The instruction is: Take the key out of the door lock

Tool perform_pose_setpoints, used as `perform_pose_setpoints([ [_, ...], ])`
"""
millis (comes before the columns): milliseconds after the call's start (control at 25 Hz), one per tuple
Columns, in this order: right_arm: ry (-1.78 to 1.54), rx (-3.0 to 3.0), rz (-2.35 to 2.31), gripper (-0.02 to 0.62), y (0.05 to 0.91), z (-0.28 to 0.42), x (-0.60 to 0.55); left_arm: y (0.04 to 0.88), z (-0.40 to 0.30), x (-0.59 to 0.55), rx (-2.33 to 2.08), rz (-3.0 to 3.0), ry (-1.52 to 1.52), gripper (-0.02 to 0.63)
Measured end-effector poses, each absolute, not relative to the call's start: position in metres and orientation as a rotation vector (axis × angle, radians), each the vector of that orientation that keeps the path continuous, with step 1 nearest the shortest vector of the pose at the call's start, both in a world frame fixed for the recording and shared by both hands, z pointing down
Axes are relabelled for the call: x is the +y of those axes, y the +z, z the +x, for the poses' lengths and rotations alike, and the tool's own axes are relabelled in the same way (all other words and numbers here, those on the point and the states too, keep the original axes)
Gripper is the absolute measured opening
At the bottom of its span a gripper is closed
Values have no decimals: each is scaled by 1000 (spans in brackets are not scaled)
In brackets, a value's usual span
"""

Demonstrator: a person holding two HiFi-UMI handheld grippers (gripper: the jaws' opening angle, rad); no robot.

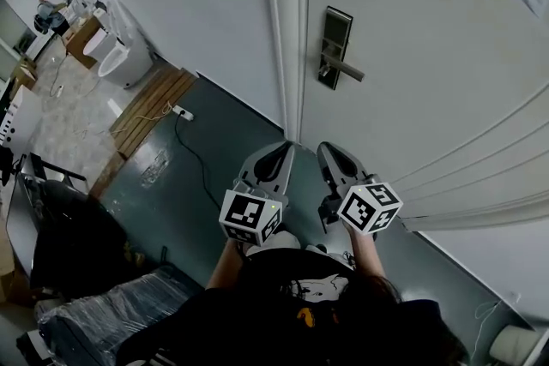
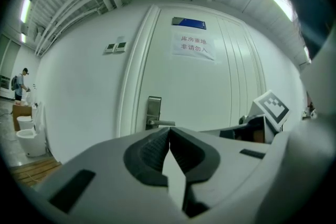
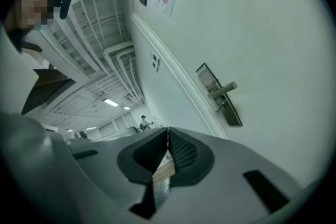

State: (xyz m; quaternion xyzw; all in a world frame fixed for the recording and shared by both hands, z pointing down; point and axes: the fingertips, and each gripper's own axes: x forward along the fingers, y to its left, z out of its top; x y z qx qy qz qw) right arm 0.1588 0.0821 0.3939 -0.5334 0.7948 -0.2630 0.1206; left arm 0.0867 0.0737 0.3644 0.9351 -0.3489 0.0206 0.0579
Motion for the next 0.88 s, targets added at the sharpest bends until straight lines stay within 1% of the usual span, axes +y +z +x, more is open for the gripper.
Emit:
perform_pose_setpoints([
  [280,-797,2309,-1554,6,394,124,51,358,48,43,-1081,2869,53,9],
  [560,-799,2324,-1582,6,403,85,34,366,-7,23,-1132,2830,20,9],
  [880,-806,2334,-1621,6,406,69,16,376,-46,4,-1179,2756,-34,9],
])
